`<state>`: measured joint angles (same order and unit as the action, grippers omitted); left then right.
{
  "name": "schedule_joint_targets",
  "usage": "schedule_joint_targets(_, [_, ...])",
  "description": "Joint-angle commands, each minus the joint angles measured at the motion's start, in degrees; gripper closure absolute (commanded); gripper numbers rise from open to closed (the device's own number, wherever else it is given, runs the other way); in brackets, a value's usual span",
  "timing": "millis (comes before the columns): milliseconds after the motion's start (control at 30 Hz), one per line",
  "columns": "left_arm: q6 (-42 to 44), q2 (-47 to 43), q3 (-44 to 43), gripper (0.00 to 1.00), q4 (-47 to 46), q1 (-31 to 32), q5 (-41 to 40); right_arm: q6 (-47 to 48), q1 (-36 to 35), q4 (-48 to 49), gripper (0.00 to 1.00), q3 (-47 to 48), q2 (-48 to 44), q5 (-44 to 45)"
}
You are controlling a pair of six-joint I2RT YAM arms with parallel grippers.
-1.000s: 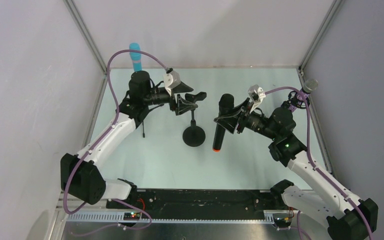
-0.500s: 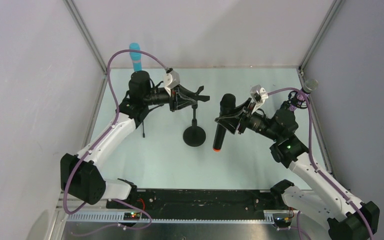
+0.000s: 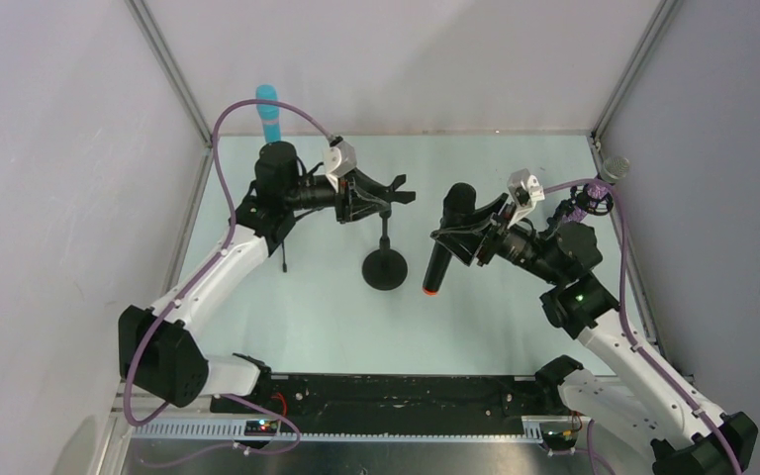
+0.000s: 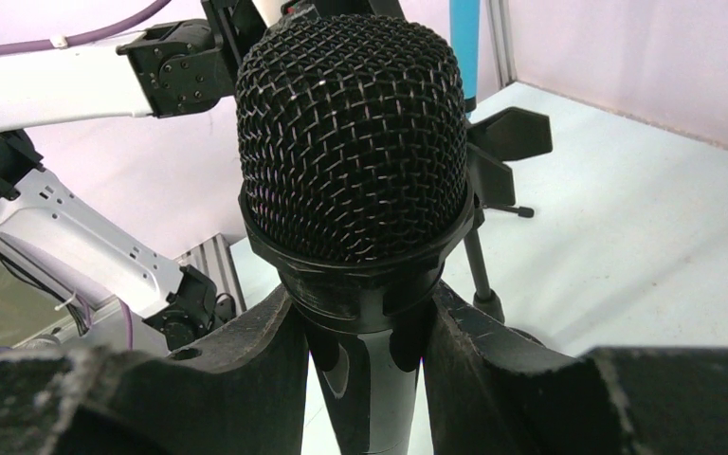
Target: Attach the microphones to the stand
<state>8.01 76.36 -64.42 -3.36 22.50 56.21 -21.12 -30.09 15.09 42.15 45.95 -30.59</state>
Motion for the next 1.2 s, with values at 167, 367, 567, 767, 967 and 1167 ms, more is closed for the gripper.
schedule_joint_targets(167, [0.21,-4.69,0.88,1.00,-0.51,2.95,1.13,2.11,0.75,1.90,1.00,1.53,-2.95,5.86])
schedule_joint_targets(367, [-0.48,-7.59,0.94,1.00,-0.48,5.15,0.84,2.66,1.23,0.68,1.00,1.53,-3.92,7.62])
schedule_joint_targets(567, [-0.68,-9.40,1.50,1.00,-0.51,8.02,0.48,4.33,1.75,-1.44,1.00,1.48,-4.56,9.08])
schedule_joint_targets(767, [-0.31,-9.95,2.27,1.00,-0.51,10.53,0.21,5.97,2.28,-2.77,1.00,1.53,-5.26,10.02])
schedule_joint_targets(967, [0.34,-9.95,3.62,1.00,-0.47,11.22,0.01,6.87,2.57,-3.50,1.00,1.48,-5.21,10.21])
schedule_joint_targets(1167, [0.99,-9.03,4.51,1.00,-0.51,11.25,0.26,7.12,2.75,-3.66,1.00,1.51,-4.87,10.12])
